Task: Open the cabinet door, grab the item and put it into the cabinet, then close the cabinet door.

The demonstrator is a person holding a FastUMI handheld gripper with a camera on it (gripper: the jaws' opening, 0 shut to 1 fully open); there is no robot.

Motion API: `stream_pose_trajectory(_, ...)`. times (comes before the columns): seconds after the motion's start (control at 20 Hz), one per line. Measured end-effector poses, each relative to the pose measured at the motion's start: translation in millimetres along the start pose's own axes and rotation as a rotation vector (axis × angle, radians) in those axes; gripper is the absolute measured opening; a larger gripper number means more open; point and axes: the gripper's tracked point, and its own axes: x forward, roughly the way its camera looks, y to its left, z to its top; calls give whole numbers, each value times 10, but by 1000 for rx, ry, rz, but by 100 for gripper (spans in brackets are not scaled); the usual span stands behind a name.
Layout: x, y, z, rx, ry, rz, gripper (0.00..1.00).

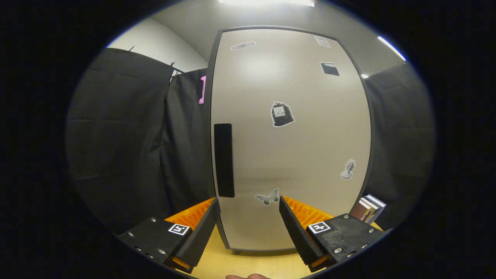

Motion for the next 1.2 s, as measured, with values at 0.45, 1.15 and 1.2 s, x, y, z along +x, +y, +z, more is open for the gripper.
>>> stream_pose_trajectory(0.45,597,306,7,68,24,33,91)
stream_pose_trajectory(1.15,384,353,45,-7,27,56,30)
stream_pose_trajectory(1.2,297,360,56,-10,26,64,30)
